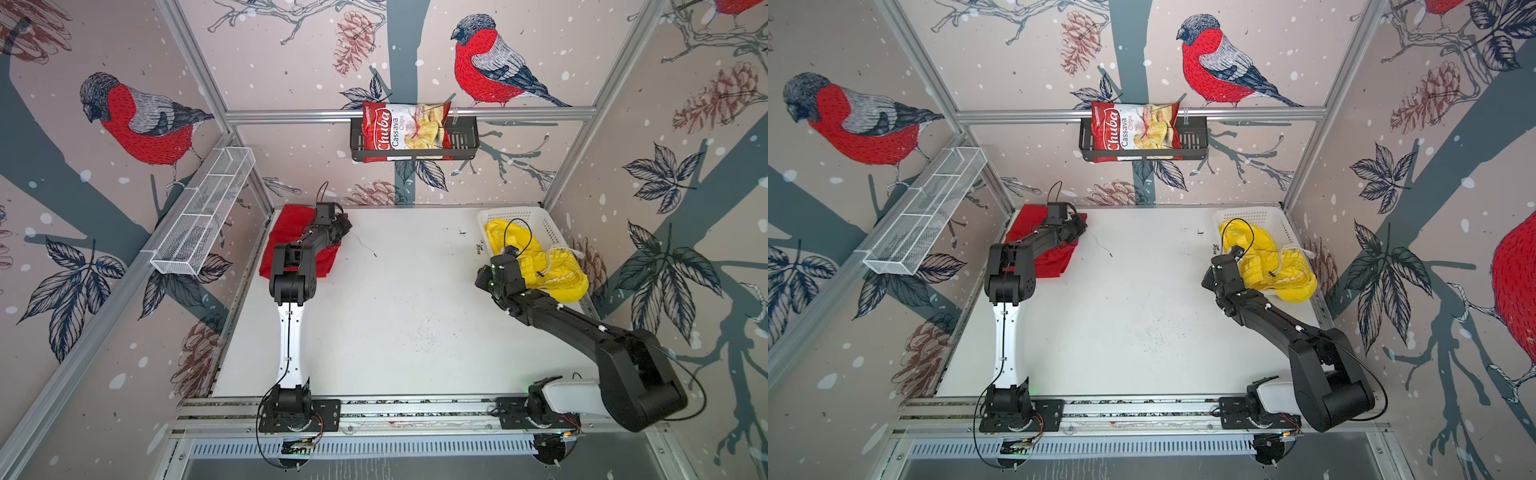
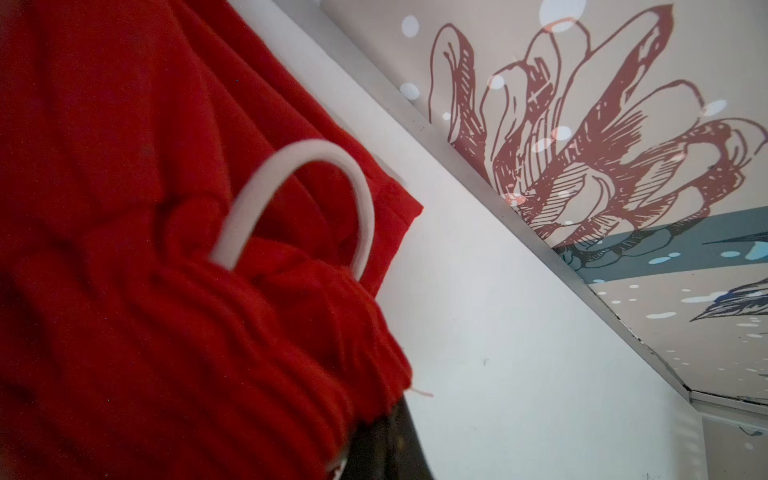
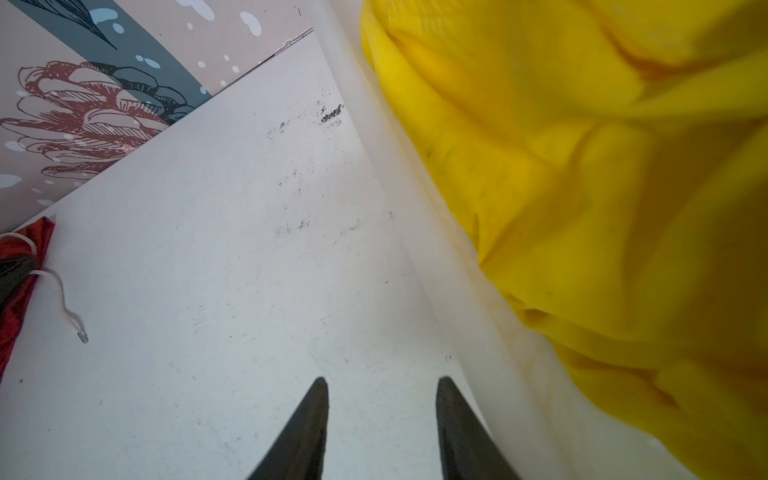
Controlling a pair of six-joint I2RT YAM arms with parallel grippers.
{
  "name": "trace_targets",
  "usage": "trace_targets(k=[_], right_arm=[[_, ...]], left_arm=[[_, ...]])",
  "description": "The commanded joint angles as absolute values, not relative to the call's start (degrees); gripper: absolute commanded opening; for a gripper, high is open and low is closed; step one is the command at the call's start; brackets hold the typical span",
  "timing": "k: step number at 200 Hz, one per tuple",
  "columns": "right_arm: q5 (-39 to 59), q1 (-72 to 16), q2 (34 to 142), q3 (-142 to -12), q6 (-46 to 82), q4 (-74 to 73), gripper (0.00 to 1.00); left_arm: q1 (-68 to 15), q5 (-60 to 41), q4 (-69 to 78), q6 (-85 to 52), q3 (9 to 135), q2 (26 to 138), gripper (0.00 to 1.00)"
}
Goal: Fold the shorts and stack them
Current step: 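Release the red shorts with the left gripper while the right gripper reaches into the basket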
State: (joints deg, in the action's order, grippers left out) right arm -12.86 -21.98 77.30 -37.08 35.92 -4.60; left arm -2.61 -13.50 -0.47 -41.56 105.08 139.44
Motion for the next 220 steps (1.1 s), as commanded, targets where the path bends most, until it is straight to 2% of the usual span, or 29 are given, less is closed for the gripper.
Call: trace_targets(k=[1, 19, 42, 82, 100, 124, 146, 165, 173, 220], right_arm=[[-12.3, -21.6, 77.8, -37.6, 35.4, -6.3, 0.43], [-12.1, -21.4, 77.6, -37.7, 35.3, -6.2, 0.43], [-13.1, -21.4, 75.9, -38.3, 35.1, -4.7, 0.43], [-19.3, -21.4, 68.0, -40.8, 34.8, 2.0, 0.43], [-21.5, -21.2, 63.3, -41.9, 34.7, 5.0, 0.47], [-24.6, -21.1, 56.9, -42.1, 34.4, 8.2, 0.56], [-27.9, -20.8, 51.9, -41.1, 34.3, 9.7, 0.79], [-30.1, -19.8, 49.4, -41.6, 35.0, 13.4, 0.89], [-30.9, -19.4, 48.8, -41.9, 35.1, 15.0, 1.0], [-28.9, -15.3, 50.4, -42.3, 38.8, 22.6, 0.99]], left_arm=[[-2.3, -15.2, -0.8, -41.5, 106.6, 139.7, 0.0], [-2.6, -18.6, 0.4, -43.0, 106.3, 138.6, 0.02], [-3.8, -21.4, 3.9, -45.1, 102.4, 133.6, 0.11], [-7.9, -18.4, 7.2, -44.5, 90.1, 115.3, 0.26], [-9.9, -17.7, 7.2, -43.1, 84.0, 106.5, 0.31], [-11.3, -19.0, 8.8, -42.0, 74.1, 95.3, 0.32], [-11.5, -18.6, 11.1, -41.4, 63.8, 84.9, 0.32], [-11.5, -17.1, 11.0, -41.3, 56.1, 76.5, 0.33], [-11.4, -17.0, 12.0, -41.7, 52.5, 73.3, 0.34], [-11.4, -17.0, 12.1, -41.3, 40.0, 61.5, 0.44]])
